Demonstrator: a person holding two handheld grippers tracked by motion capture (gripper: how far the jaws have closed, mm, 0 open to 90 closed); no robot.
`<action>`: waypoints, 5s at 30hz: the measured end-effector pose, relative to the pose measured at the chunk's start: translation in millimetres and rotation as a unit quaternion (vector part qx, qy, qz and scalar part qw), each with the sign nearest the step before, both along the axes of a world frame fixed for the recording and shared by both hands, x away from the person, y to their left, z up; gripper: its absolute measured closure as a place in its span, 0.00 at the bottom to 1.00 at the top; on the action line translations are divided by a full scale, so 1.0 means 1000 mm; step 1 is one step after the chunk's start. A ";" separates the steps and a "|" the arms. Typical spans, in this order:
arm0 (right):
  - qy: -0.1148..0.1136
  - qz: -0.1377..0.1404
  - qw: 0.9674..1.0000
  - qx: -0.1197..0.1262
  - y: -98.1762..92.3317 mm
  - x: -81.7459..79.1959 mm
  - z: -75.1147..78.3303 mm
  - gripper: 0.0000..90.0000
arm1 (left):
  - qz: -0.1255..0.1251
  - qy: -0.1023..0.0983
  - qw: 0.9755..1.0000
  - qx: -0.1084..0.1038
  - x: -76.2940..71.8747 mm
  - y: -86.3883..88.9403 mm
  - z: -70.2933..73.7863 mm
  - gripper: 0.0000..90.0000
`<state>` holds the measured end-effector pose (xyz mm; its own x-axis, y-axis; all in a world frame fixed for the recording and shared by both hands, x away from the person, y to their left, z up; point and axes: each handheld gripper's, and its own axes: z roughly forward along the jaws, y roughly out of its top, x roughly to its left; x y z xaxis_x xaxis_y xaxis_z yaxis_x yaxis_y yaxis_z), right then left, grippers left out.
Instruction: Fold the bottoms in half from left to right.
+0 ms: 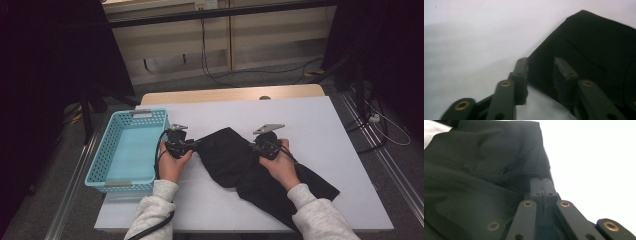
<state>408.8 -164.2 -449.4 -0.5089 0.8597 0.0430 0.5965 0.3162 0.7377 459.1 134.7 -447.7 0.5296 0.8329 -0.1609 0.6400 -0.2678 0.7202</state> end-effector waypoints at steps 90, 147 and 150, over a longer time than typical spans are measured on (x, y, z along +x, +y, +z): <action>0.035 -0.067 0.997 0.009 -0.164 -0.111 -0.006 0.80 | 0.089 0.011 0.996 -0.020 0.032 0.001 0.020 0.95; 0.045 -0.067 0.997 0.010 -0.180 -0.130 0.001 0.99 | -0.010 -0.016 1.000 -0.010 0.001 -0.006 0.002 0.28; 0.036 -0.065 0.997 0.012 -0.182 -0.130 0.003 0.87 | -0.010 -0.014 1.000 -0.011 0.002 -0.007 0.000 0.24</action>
<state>278.7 -345.9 -446.9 -0.3887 0.9164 0.0959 0.6827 0.2165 0.6979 461.5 127.7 -447.8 0.5507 0.8185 -0.1636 0.6148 -0.2651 0.7428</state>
